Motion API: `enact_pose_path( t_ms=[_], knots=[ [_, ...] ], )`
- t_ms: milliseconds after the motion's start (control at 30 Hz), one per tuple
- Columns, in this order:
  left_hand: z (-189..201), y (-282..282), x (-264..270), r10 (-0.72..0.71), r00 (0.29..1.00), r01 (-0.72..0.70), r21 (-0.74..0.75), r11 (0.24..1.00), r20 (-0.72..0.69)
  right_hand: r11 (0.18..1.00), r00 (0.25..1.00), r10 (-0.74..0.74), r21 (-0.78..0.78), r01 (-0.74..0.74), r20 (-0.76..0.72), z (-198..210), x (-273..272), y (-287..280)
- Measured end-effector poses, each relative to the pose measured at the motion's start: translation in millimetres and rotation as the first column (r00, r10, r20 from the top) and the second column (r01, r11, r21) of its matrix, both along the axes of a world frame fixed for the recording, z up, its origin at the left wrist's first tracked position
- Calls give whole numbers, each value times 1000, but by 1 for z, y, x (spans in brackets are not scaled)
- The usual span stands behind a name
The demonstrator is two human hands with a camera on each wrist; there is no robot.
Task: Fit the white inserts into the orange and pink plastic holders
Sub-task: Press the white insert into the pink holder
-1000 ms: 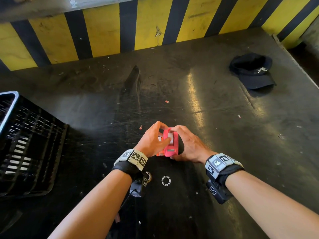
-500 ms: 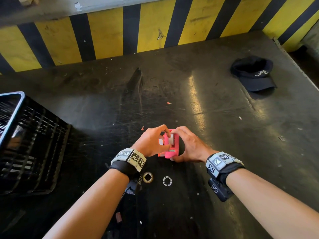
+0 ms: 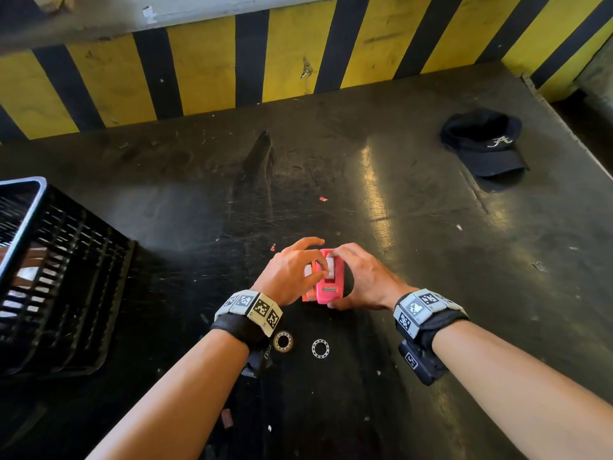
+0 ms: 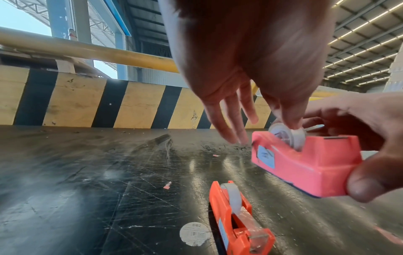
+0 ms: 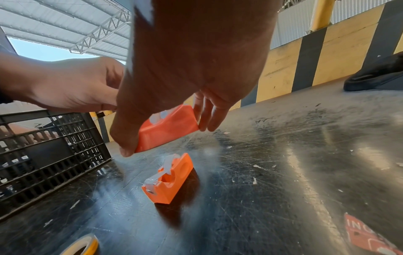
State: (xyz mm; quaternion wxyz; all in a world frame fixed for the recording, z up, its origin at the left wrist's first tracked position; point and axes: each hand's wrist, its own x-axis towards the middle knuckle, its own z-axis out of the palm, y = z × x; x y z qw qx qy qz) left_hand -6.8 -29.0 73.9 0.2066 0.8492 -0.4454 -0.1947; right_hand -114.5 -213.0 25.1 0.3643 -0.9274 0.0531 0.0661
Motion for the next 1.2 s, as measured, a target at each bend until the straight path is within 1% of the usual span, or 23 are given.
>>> enact_pose_path(
  t_ms=[33, 100, 233, 367, 467, 566, 633, 700, 733, 766, 833, 866, 900, 1033, 1133, 1200],
  knots=[
    [0, 0, -1, -10, 1000, 11, 38, 999, -25, 1000, 1000, -6, -8, 6, -10, 1, 2, 0],
    [1, 0, -4, -25, 999, 28, 62, 998, -39, 1000, 999, 3, -21, -3, -35, 2, 5, 0],
    [4, 6, -6, -64, 998, 63, 73, 995, 5, 999, 998, 14, -35, -16, -62, -2, 6, -2],
    [6, 10, -14, -138, 984, 130, 78, 988, 110, 1000, 998, -11, -26, 10, -57, -3, 8, -3],
    [5, 13, -18, -157, 968, 139, 102, 985, 194, 1000, 998, 3, -24, -5, -56, -2, 11, -2],
    [2, 15, -21, -155, 941, 141, 68, 988, 301, 1000, 999, -6, -17, 5, -46, -2, 11, -2],
    [-1, 13, -24, -168, 928, 143, 98, 985, 331, 1000, 999, -28, -14, 27, -31, -1, 10, -3],
    [-3, 12, -27, -176, 939, 135, 156, 978, 294, 999, 998, -44, -12, 44, -34, 1, 9, -5],
    [-4, 12, -27, -160, 955, 125, 151, 981, 249, 999, 998, -48, -12, 47, -48, 1, 9, -6],
    [-3, 12, -27, -126, 972, 106, 107, 989, 201, 999, 997, -50, -12, 49, -66, 1, 8, -7],
    [-2, 15, -23, -16, 993, 20, -30, 999, 120, 999, 994, -48, -11, 47, -98, -2, 5, -9],
    [-3, 18, -20, 36, 996, -31, -59, 998, 87, 999, 993, -49, -15, 47, -109, -4, 3, -10],
    [-4, 21, -16, 75, 995, -71, -56, 996, 67, 999, 991, -51, -25, 48, -121, -6, 2, -10],
    [-20, 44, -5, 137, 990, -138, 35, 990, 31, 996, 987, -49, -82, 37, -155, -17, 5, -10],
    [-37, 67, -2, 216, 973, -204, 134, 970, -80, 994, 979, -63, -103, 43, -195, -26, 11, -9],
    [-50, 81, -2, 239, 955, -194, 239, 951, -174, 992, 973, -72, -118, 48, -217, -32, 13, -10]
  ],
)
